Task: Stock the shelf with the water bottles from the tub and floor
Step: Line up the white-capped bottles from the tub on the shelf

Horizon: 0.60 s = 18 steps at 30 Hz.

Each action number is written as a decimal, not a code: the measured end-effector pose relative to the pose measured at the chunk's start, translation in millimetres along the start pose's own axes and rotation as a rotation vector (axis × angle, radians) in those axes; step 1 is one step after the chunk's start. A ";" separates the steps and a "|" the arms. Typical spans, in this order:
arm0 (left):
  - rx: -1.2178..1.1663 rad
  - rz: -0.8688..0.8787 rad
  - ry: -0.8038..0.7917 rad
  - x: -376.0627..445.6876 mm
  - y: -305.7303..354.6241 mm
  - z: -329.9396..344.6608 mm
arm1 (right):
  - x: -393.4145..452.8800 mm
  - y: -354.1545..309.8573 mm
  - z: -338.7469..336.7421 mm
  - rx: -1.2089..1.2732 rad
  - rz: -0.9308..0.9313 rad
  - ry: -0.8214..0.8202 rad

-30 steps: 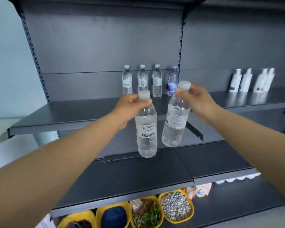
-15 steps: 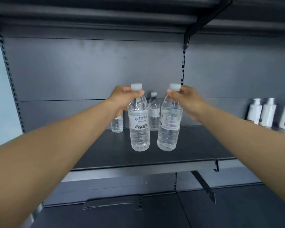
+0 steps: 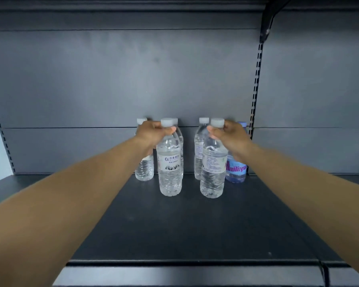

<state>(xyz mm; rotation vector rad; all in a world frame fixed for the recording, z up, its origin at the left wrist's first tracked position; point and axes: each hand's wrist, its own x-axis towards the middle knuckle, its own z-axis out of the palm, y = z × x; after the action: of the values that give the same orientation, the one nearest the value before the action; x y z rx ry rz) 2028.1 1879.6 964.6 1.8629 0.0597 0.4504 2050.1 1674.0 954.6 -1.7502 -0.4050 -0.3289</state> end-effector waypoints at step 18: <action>-0.034 -0.050 -0.130 31.7 -13.3 14.5 | 30.8 29.8 13.1 -0.036 0.010 -0.039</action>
<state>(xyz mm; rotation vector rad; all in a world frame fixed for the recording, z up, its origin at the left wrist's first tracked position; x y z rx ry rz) 2064.7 1879.3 957.2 1.8489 0.0108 0.2934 2090.9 1683.9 939.0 -1.7952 -0.4203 -0.2964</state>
